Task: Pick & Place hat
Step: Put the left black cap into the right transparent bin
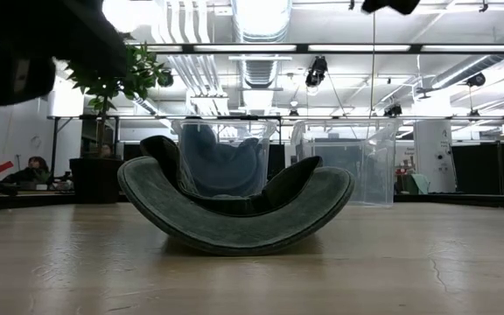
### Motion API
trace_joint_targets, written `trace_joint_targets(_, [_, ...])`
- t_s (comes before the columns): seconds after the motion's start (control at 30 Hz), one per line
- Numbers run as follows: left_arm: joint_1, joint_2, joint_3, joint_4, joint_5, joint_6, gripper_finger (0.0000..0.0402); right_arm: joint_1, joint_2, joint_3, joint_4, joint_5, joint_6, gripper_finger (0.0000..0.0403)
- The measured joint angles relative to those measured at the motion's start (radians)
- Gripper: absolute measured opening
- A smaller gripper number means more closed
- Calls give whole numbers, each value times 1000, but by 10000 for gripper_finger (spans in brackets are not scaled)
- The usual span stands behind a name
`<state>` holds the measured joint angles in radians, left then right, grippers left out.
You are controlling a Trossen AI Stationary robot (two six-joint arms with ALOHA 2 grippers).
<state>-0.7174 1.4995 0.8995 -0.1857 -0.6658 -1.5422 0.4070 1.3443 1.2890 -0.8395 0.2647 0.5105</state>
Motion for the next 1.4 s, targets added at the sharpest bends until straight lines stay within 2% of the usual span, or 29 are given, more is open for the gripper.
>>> trace_joint_targets(0.2, [30, 107, 133, -164, 3, -116, 39, 1, -110, -63, 5, 0, -17, 196])
trace_joint_targets(0.3, [54, 137, 187, -273, 29, -193, 39, 1, -155, -100, 6, 0, -16, 196])
trace_joint_targets(0.4, [85, 148, 222, -307, 74, -239, 39, 1, -193, -142, 7, -1, -9, 196])
trace_joint_targets(0.57, [144, 154, 235, -338, 187, -264, 39, 1, -245, -208, 28, -1, 10, 196])
trace_joint_targets(0.8, [186, 154, 245, -391, 284, -299, 39, 1, -298, -277, 45, -3, 61, 196])
trace_joint_targets(1.0, [186, 151, 298, -518, 311, -293, 39, 1, -324, -293, 45, -3, 68, 196])
trace_joint_targets(1.4, [186, 149, 308, -531, 310, -296, 39, 1, -336, -286, 45, -2, 59, 196])
